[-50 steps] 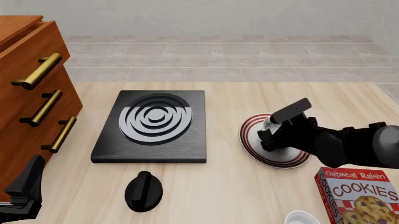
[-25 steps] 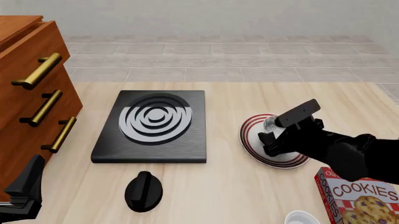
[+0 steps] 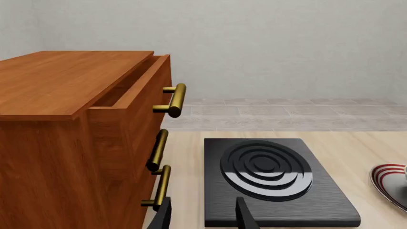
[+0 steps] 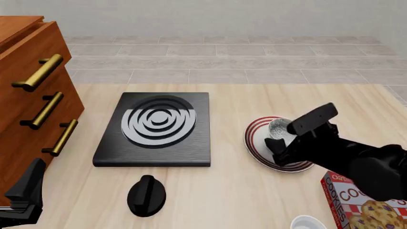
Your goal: Pick the akita bowl on the cookies box and place it on the plate.
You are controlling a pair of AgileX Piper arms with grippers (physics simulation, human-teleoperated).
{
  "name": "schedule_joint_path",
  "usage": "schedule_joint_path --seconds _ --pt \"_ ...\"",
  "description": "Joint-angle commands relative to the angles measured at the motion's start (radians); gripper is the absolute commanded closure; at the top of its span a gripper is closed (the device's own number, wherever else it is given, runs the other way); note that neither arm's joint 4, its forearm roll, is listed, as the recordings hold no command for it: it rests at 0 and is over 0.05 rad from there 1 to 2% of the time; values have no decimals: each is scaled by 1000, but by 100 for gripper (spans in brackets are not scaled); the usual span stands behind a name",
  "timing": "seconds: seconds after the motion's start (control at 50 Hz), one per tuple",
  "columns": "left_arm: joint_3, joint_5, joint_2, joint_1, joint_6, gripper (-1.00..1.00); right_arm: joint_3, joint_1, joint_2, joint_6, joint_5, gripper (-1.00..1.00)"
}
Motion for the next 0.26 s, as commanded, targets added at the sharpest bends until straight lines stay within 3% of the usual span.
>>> schedule_joint_path --seconds 0.02,0.26 --pt "0 0 0 0 0 -100 31 30 -83 13 37 -100" --pt "0 0 0 0 0 -100 53 51 -123 19 51 -100"
